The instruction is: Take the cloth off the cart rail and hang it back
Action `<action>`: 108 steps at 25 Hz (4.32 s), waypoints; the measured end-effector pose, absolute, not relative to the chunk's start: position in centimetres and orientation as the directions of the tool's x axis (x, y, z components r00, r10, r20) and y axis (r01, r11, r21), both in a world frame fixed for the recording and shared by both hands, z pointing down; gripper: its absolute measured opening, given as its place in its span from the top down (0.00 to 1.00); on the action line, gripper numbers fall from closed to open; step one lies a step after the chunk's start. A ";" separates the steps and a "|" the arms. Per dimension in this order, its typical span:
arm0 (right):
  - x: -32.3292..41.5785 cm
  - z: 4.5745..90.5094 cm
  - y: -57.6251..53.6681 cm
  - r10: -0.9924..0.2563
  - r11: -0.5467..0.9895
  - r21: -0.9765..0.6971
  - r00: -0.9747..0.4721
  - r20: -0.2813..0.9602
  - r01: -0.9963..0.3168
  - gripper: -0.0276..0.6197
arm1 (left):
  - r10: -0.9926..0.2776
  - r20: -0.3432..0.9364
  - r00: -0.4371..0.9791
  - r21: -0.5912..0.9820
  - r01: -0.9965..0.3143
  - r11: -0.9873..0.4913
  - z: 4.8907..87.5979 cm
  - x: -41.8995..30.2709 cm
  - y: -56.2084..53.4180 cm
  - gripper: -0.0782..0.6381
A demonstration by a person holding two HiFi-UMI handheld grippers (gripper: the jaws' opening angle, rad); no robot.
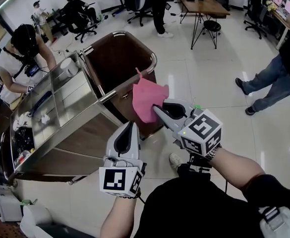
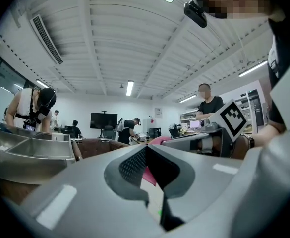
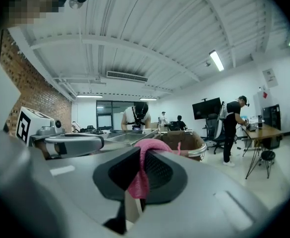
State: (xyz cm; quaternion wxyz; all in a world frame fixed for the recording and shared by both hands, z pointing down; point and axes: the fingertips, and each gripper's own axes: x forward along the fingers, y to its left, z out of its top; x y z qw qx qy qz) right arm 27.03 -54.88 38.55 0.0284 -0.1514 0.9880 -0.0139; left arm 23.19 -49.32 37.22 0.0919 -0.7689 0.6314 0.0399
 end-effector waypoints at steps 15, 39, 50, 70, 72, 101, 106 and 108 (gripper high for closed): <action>32.0 34.2 -41.3 -0.335 0.941 0.008 -0.934 -0.123 -0.339 0.92 | -0.949 -0.198 0.245 -0.111 -0.968 -0.226 35.3 26.9 -37.2 0.89; 36.3 31.6 -39.9 -0.269 0.960 0.033 -0.951 -0.152 -0.277 0.92 | -0.958 -0.221 0.183 -0.126 -0.979 -0.158 34.0 30.9 -36.1 0.89; 39.1 30.7 -40.8 -0.242 0.968 0.030 -0.957 -0.162 -0.250 0.92 | -0.963 -0.218 0.161 -0.131 -0.982 -0.135 33.2 33.7 -37.0 0.89; 36.8 30.9 -39.6 -0.039 0.998 0.030 -0.979 -0.200 -0.046 0.92 | -0.976 -0.214 -0.037 -0.123 -0.990 0.064 34.0 31.8 -35.8 0.89; 35.8 31.1 -38.9 -0.003 1.000 0.025 -0.980 -0.201 -0.008 0.92 | -0.975 -0.209 -0.075 -0.122 -0.987 0.102 34.4 30.9 -35.0 0.89; 17.6 29.4 -10.4 0.375 0.927 0.070 -0.909 -0.184 0.368 0.92 | -0.851 -0.255 -0.459 -0.095 -0.864 0.494 32.6 14.4 -4.5 0.89; 13.5 30.2 -6.1 0.428 0.904 0.084 -0.886 -0.181 0.420 0.92 | -0.823 -0.260 -0.506 -0.095 -0.834 0.543 33.6 10.9 -0.1 0.89; 11.9 30.7 -4.6 0.446 0.895 0.084 -0.876 -0.182 0.438 0.92 | -0.810 -0.261 -0.525 -0.091 -0.822 0.563 34.2 9.4 1.5 0.89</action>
